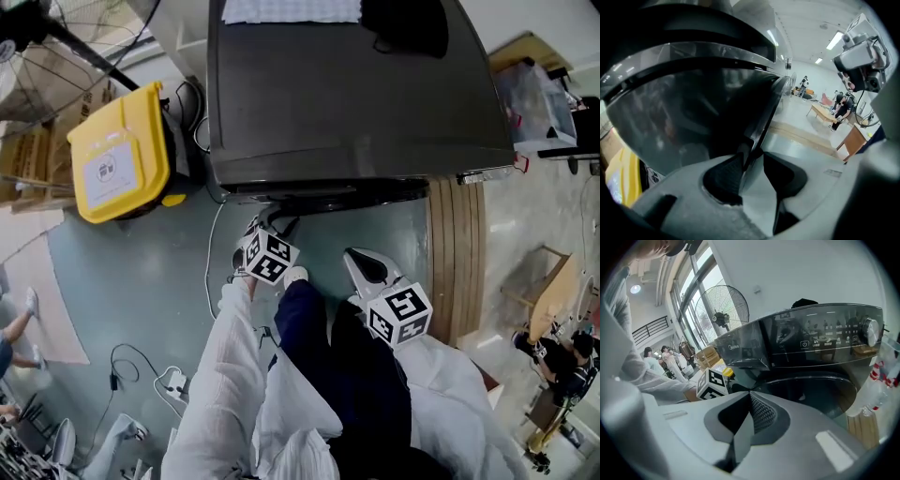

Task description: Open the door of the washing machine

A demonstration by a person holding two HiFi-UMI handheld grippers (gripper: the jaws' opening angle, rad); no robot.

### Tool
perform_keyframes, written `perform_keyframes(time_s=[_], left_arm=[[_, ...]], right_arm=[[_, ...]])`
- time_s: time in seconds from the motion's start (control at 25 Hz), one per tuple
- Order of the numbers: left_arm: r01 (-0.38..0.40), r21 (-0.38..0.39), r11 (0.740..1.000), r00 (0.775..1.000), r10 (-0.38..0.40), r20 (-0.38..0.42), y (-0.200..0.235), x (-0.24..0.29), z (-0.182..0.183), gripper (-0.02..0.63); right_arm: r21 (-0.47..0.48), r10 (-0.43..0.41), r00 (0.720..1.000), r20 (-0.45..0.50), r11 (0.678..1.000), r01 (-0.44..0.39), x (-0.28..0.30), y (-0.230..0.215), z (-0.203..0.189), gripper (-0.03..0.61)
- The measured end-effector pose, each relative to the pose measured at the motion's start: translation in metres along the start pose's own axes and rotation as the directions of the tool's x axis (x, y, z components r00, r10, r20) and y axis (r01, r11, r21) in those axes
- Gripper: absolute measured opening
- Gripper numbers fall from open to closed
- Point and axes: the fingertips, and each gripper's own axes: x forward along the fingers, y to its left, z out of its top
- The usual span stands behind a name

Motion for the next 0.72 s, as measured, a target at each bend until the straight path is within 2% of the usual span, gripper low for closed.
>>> perform_keyframes(time_s=[0.2,0.36,0.52,0.72], left_arm=[[-0.069,-0.054,0.996,0.997,0.071,0.037,-0.004,-0.006,-0.002,0.124],[-0.106,-0.035,0.994,0.994,0.106,0.019,-0.007,-0.008,-0.004,0.121],[-0.105,-0.024,0.994,0.994,0.105,0.002,-0.019,-0.011,-0.011,0.118],[-0.088,-0.050,0.995,0.996,0.088,0.000,-0.047,-0.018,-0.026,0.112]], right_arm=[[0.015,-0.003,1.000,0.002,1.000,0.003,-0.013,-0.001,-0.008,0.008],[0.017,0.002,1.000,0.003,1.000,-0.002,-0.024,0.000,-0.017,0.008],[0.023,0.011,1.000,-0.007,1.000,-0.011,-0.034,0.004,-0.033,0.008],[0.018,0.009,1.000,0.003,1.000,-0.009,-0.043,0.008,-0.041,0.008]])
